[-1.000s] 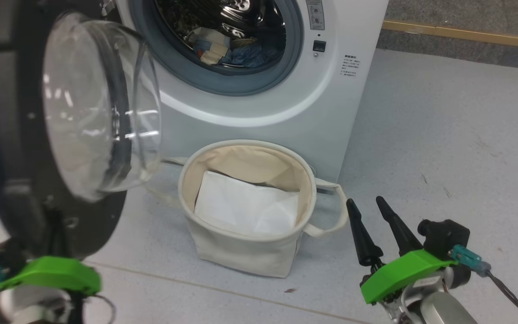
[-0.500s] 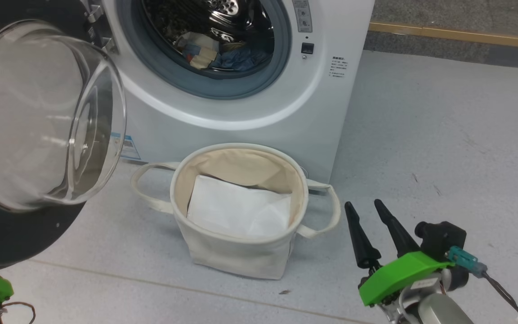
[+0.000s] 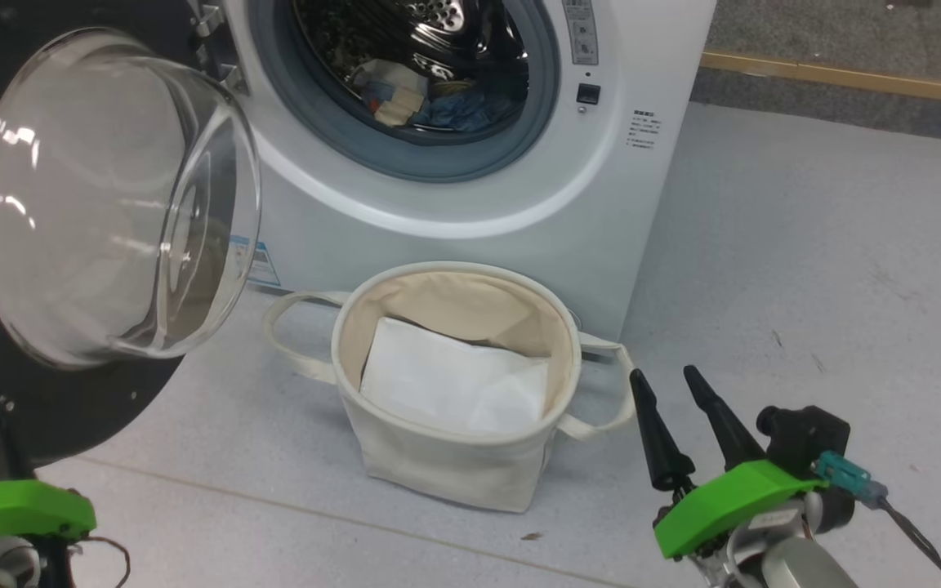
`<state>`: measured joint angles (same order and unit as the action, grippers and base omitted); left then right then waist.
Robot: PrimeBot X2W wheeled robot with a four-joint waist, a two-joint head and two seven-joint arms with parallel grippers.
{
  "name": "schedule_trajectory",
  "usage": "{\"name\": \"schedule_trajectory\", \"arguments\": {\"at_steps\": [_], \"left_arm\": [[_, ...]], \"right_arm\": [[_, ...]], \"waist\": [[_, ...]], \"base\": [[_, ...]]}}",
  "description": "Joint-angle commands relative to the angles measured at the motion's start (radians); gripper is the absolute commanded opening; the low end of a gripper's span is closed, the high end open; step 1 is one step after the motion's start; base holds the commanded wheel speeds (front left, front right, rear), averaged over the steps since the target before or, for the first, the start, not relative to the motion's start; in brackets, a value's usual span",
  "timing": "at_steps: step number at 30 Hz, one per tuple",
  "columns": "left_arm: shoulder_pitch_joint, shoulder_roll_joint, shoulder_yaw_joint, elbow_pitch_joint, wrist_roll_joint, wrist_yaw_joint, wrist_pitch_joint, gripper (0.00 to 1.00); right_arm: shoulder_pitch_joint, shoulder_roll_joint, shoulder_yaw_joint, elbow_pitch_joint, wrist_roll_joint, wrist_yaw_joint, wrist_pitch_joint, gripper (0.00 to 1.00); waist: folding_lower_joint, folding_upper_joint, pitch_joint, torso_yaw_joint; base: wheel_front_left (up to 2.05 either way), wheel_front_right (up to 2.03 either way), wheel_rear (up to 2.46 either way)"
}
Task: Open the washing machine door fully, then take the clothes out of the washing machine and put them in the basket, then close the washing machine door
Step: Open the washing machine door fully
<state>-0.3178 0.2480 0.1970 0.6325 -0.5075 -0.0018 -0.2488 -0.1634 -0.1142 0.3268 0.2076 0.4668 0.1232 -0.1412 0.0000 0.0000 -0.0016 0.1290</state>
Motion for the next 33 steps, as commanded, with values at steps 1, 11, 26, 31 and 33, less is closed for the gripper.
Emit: {"name": "schedule_trajectory", "arguments": {"at_steps": [1, 11, 26, 31, 33], "left_arm": [[-0.019, 0.03, 0.024, -0.051, 0.01, -0.008, -0.013, 1.0], [0.044, -0.018, -0.049, -0.221, 0.028, -0.073, 0.015, 1.0], [0.145, -0.039, -0.174, -0.524, -0.005, -0.107, 0.132, 1.0], [0.176, -0.046, -0.175, -0.549, -0.01, -0.097, 0.129, 1.0], [0.184, -0.051, -0.179, -0.551, -0.013, -0.094, 0.133, 1.0]], "right_arm": [[-0.009, 0.009, 0.013, -0.037, -0.006, 0.008, 0.003, 1.0], [-0.003, 0.011, 0.043, -0.051, -0.002, 0.008, 0.01, 1.0], [-0.037, 0.009, 0.059, -0.083, 0.004, 0.008, 0.013, 1.0], [-0.056, 0.004, 0.049, -0.085, -0.002, 0.008, 0.004, 1.0], [-0.057, 0.003, 0.039, -0.085, 0.004, 0.008, -0.004, 1.0]], "waist": [[0.0, 0.0, -0.004, 0.005], [0.0, 0.0, -0.013, 0.012], [0.0, 0.0, 0.057, -0.141], [0.0, 0.0, 0.083, -0.198], [0.0, 0.0, 0.086, -0.21]], "base": [[0.0, 0.0, 0.0], [0.0, 0.0, 0.0], [0.0, 0.0, 0.0], [0.0, 0.0, 0.0], [0.0, 0.0, 0.0]]}}
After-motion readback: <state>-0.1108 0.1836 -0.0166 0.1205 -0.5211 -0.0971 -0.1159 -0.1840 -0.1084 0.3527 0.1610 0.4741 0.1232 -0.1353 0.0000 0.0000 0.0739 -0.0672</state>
